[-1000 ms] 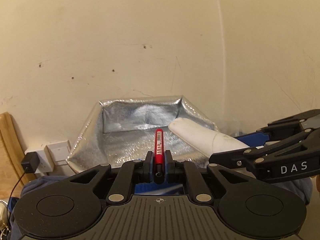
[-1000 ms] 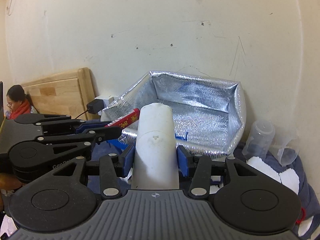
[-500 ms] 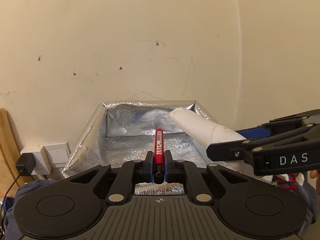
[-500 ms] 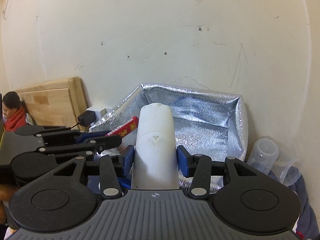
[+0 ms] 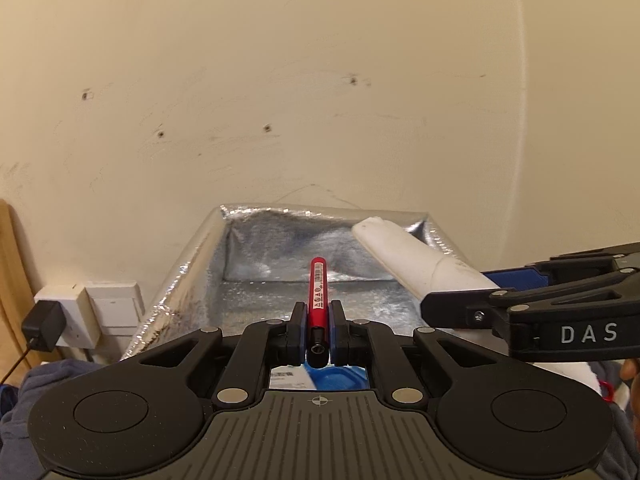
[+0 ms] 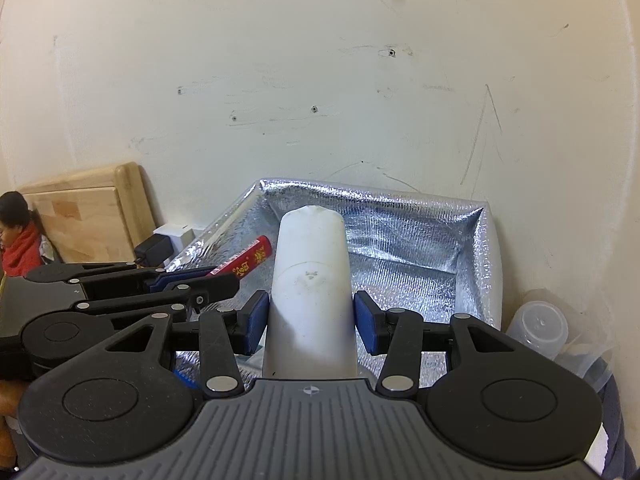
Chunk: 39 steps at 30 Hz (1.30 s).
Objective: Organize rigid objects
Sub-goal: 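Carry the red lighter and white bottle over the silver-lined bag with both tools, then open both tools to drop the lighter and bottle into the bag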
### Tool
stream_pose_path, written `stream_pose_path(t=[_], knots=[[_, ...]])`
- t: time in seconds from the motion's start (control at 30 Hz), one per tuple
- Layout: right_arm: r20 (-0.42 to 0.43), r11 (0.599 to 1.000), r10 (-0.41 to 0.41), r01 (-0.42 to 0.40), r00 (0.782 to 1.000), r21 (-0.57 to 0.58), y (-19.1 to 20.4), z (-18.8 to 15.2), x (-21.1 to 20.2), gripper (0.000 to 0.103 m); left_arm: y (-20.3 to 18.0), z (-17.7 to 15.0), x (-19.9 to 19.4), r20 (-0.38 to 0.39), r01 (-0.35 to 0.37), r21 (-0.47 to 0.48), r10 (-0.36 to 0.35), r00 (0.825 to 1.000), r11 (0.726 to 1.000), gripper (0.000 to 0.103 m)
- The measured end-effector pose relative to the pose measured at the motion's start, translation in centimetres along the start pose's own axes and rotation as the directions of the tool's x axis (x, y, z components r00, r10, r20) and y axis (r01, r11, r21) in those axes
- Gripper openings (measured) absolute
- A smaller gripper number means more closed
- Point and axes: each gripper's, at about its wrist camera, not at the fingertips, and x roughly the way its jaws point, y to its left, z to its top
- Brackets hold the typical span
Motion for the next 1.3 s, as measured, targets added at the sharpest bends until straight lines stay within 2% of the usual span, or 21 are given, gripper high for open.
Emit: stream_pose_path(t=[0.27,0.53,0.57,1.03,1.3], knots=[[-0.035,1.0,0.003,-0.003,0.999,-0.002,-0.2,0.4,3.2,0.043,1.3,-0.1,2.8,-0.055,-0.06,-0.021,0.058,0.997,0.998,0.008],[-0.076,1.0,-0.001,0.002,0.997,0.003,-0.7,0.1,5.9,0.043,1.7,-0.9,5.1,-0.106,-0.076,-0.019,0.073,0.992,0.997,0.009],[-0.081,1.0,-0.002,0.002,0.997,0.005,-0.8,0.0,6.2,0.043,1.7,-0.9,5.4,-0.145,-0.084,-0.027,0.079,0.986,0.996,0.009],[-0.131,1.0,-0.016,0.019,0.991,0.021,-2.0,-0.7,9.7,0.043,1.8,-2.1,8.3,-0.204,-0.091,-0.025,0.084,0.975,0.996,0.009],[-0.205,0.997,-0.075,0.073,0.976,-0.013,-2.2,-1.4,12.0,0.043,1.8,-2.2,9.0,-0.212,-0.107,-0.017,0.101,0.972,0.994,0.009]])
